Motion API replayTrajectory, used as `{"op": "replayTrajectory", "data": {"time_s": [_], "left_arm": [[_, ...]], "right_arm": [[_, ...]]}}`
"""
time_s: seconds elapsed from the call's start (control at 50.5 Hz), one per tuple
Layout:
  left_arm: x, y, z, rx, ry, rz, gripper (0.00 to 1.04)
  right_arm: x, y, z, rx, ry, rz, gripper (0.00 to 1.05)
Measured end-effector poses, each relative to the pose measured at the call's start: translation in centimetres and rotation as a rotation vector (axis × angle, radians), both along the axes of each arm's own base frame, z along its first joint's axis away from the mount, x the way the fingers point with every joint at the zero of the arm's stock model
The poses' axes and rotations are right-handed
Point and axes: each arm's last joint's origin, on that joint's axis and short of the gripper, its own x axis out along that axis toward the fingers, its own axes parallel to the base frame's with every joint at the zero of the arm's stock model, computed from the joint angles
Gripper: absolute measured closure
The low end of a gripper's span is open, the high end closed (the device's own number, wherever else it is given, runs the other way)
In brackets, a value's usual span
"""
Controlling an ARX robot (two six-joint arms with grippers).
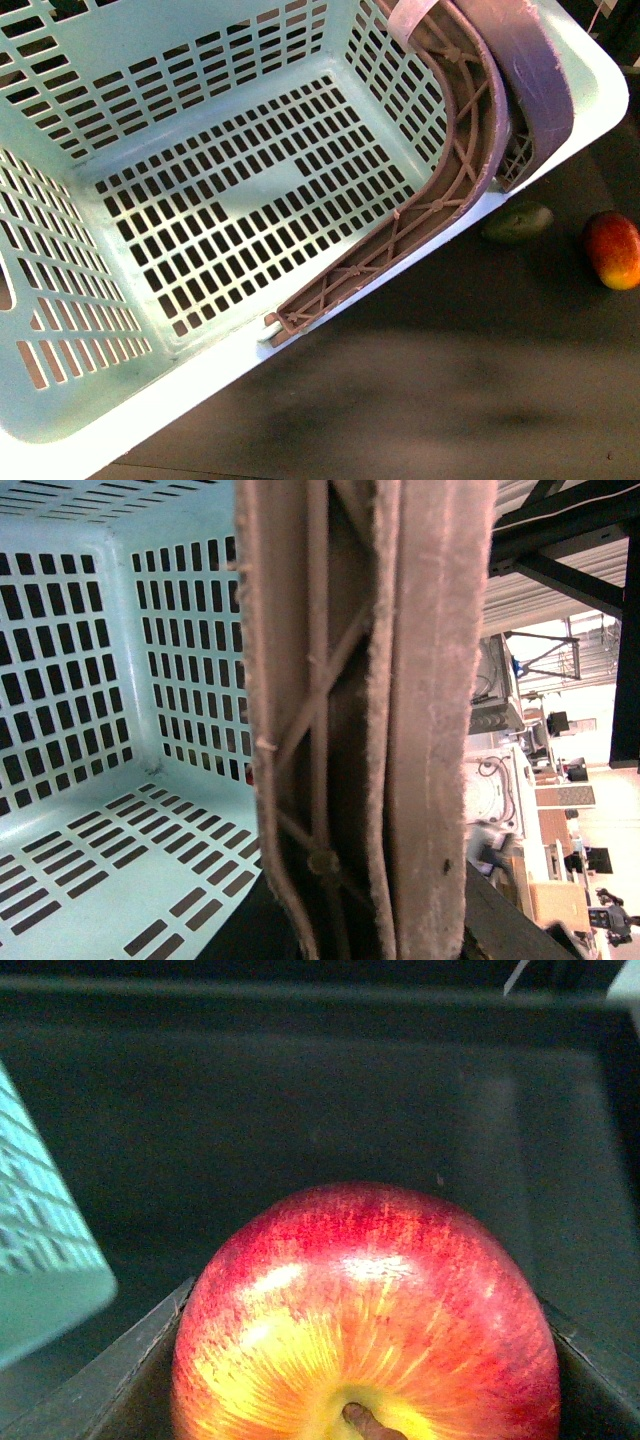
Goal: Pick apple with right arm and hold basket with left
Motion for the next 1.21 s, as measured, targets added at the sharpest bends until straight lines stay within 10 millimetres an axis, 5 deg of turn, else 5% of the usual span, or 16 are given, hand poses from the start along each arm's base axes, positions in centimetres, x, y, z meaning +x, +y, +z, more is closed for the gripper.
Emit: {"op": "replayTrajectory", "data": {"time_s": [0.158, 0.317, 0.812, 1.149, 1.208], "left_arm": [[0.0, 0.0, 0.0, -0.001, 0.001, 0.000, 0.87], [0.0, 0.0, 0.0, 0.001, 0.000, 0.002, 0.87], [0.0, 0.0, 0.0, -0.001, 0.001, -0.001, 0.87], [0.0, 0.0, 0.0, -0.001, 0.001, 0.000, 0.87], [0.0, 0.0, 0.0, 0.000, 0.000, 0.000, 0.87]], "right_arm": [[-1.6, 2.6, 6.3, 0.014, -0.195, 0.041, 0.25], [-2.1, 5.7, 8.3, 0.038, -0.253, 0.118, 0.25], [-1.7, 13.8, 6.2, 0.060, -0.167, 0.306, 0.25], [-1.0, 15.4, 4.4, 0.061, -0.104, 0.336, 0.25], [-1.1, 15.4, 4.4, 0.062, -0.103, 0.332, 0.18]]}}
